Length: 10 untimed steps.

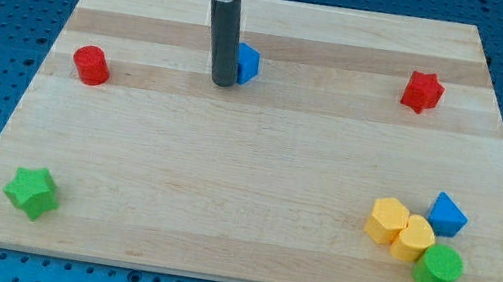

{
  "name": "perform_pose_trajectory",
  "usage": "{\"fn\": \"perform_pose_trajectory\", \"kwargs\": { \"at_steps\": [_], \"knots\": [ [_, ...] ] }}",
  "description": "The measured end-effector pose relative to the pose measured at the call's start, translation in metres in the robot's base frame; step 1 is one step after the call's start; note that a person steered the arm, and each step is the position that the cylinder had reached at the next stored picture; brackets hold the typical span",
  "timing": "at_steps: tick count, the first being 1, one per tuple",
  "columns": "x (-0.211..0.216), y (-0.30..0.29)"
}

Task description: Push the blue cube to the red star

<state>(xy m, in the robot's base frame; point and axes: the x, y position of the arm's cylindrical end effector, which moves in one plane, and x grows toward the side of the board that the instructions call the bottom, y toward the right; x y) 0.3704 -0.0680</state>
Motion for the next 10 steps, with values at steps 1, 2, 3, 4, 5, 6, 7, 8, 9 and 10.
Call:
{"fn": "perform_pose_trajectory", "kwargs": {
  "at_steps": [1,2,3,4,5,6,7,8,9,10],
  "knots": [
    [0.0,-0.044],
    [-0.003,-0.057],
    [-0.029,-0.033],
    [-0.029,-0.032],
    [-0.029,-0.005],
    [-0.023,0.04],
    [-0.01,0.088],
    [-0.002,0.135],
    [-0.002,0.179],
    [-0.002,0.219]
  ]
}}
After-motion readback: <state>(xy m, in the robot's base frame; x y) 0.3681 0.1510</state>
